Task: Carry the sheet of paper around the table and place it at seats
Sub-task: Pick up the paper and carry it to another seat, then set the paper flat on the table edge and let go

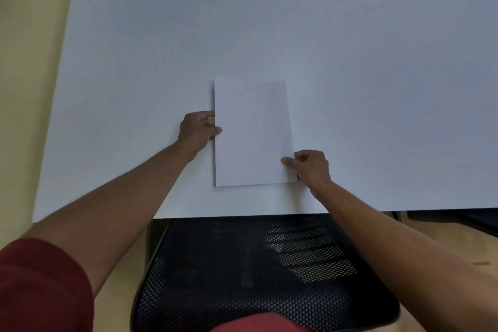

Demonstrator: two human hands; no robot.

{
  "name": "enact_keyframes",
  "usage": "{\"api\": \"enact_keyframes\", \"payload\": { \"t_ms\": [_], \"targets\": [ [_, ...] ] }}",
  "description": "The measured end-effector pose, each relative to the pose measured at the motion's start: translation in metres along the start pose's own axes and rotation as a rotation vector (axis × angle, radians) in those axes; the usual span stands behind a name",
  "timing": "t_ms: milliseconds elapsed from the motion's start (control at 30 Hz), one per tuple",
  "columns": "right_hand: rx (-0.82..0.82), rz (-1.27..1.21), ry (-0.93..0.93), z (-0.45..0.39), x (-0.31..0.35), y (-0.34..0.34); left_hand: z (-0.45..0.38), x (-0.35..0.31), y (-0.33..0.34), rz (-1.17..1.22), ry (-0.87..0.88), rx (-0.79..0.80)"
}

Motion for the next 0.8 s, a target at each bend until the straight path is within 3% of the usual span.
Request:
{"api": "enact_keyframes", "payload": {
  "t_ms": [400, 600, 700, 800],
  "targets": [
    [-0.131, 0.318, -0.082, -0.003, 0.001, 0.001, 0.001, 0.002, 0.011, -0.399, 0.203, -0.111],
    [-0.165, 0.327, -0.074, 0.002, 0.003, -0.013, 0.035, 0.01, 0.004, -0.776, 0.564, 0.112],
    [-0.224, 0.395, -0.222, 0.004, 0.004, -0.029, 0.056, 0.026, -0.007, -0.9, 0.68, 0.203],
    [-0.138, 0.57, -0.528, 0.008, -0.003, -0.03, 0.067, 0.044, -0.015, -0.982, 0.776, 0.284]
  ]
}}
Point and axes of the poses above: each hand's wrist, its own z-axis away from the middle knuckle, its own y-axis out of the palm, x = y × z, the point moved 3 cm from there along -z, towards the middle knuckle, and after that the axes turned 13 degrees about y, right-handed, at the moved point
